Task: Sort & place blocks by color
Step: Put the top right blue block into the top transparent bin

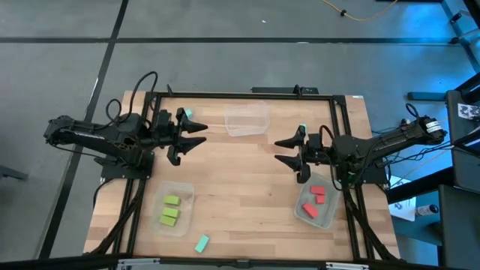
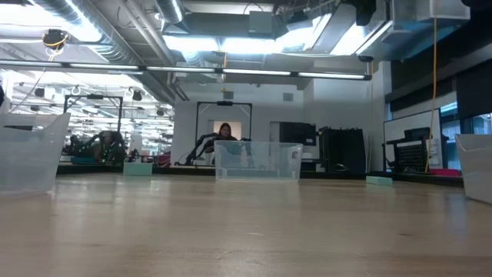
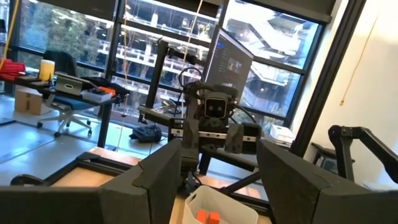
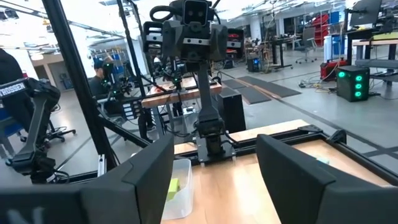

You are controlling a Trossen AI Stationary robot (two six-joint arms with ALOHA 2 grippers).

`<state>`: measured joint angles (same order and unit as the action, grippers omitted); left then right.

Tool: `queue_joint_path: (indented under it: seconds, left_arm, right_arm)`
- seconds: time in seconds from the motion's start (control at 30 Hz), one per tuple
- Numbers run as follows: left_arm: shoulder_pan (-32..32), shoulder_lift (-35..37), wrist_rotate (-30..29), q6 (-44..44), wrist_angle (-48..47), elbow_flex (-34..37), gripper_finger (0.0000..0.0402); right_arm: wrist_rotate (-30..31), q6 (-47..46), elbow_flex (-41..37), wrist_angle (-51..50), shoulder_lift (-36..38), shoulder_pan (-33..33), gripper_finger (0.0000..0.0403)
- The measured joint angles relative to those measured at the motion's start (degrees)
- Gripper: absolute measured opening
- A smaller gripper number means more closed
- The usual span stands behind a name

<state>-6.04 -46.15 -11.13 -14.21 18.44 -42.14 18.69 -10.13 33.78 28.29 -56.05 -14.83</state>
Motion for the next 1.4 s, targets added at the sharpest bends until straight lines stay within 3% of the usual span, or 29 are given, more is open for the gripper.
queue_joint_path:
  seconds: [0.97, 1.07, 1.2, 1.3, 1.4]
  left_arm:
    - [0.0, 0.0, -0.16, -0.23, -0.21, 0.03, 0.0202]
    - [0.0, 0.0, -0.17, -0.23, -1.99, 0.05, 0.0202]
    - [0.02, -0.02, -1.57, -0.23, -3.39, 0.08, 0.0202]
    - [0.02, -0.02, -1.84, -0.23, -3.39, 0.08, 0.0202]
    - [0.0, -0.01, -1.84, -0.23, -3.42, 0.08, 0.0202]
  right_arm:
    - [1.64, -0.8, 0.09, -0.85, 0.0, -0.02, 0.022]
    - [7.08, -3.65, 3.36, -9.44, -0.12, 0.58, 0.022]
    - [14.7, -9.79, 10.91, -29.99, -1.01, 3.9, 0.022]
    - [21.44, -21.86, 14.95, -44.37, -2.17, 7.86, 0.022]
    - [22.28, -31.91, 15.93, -56.24, -3.35, 12.72, 0.022]
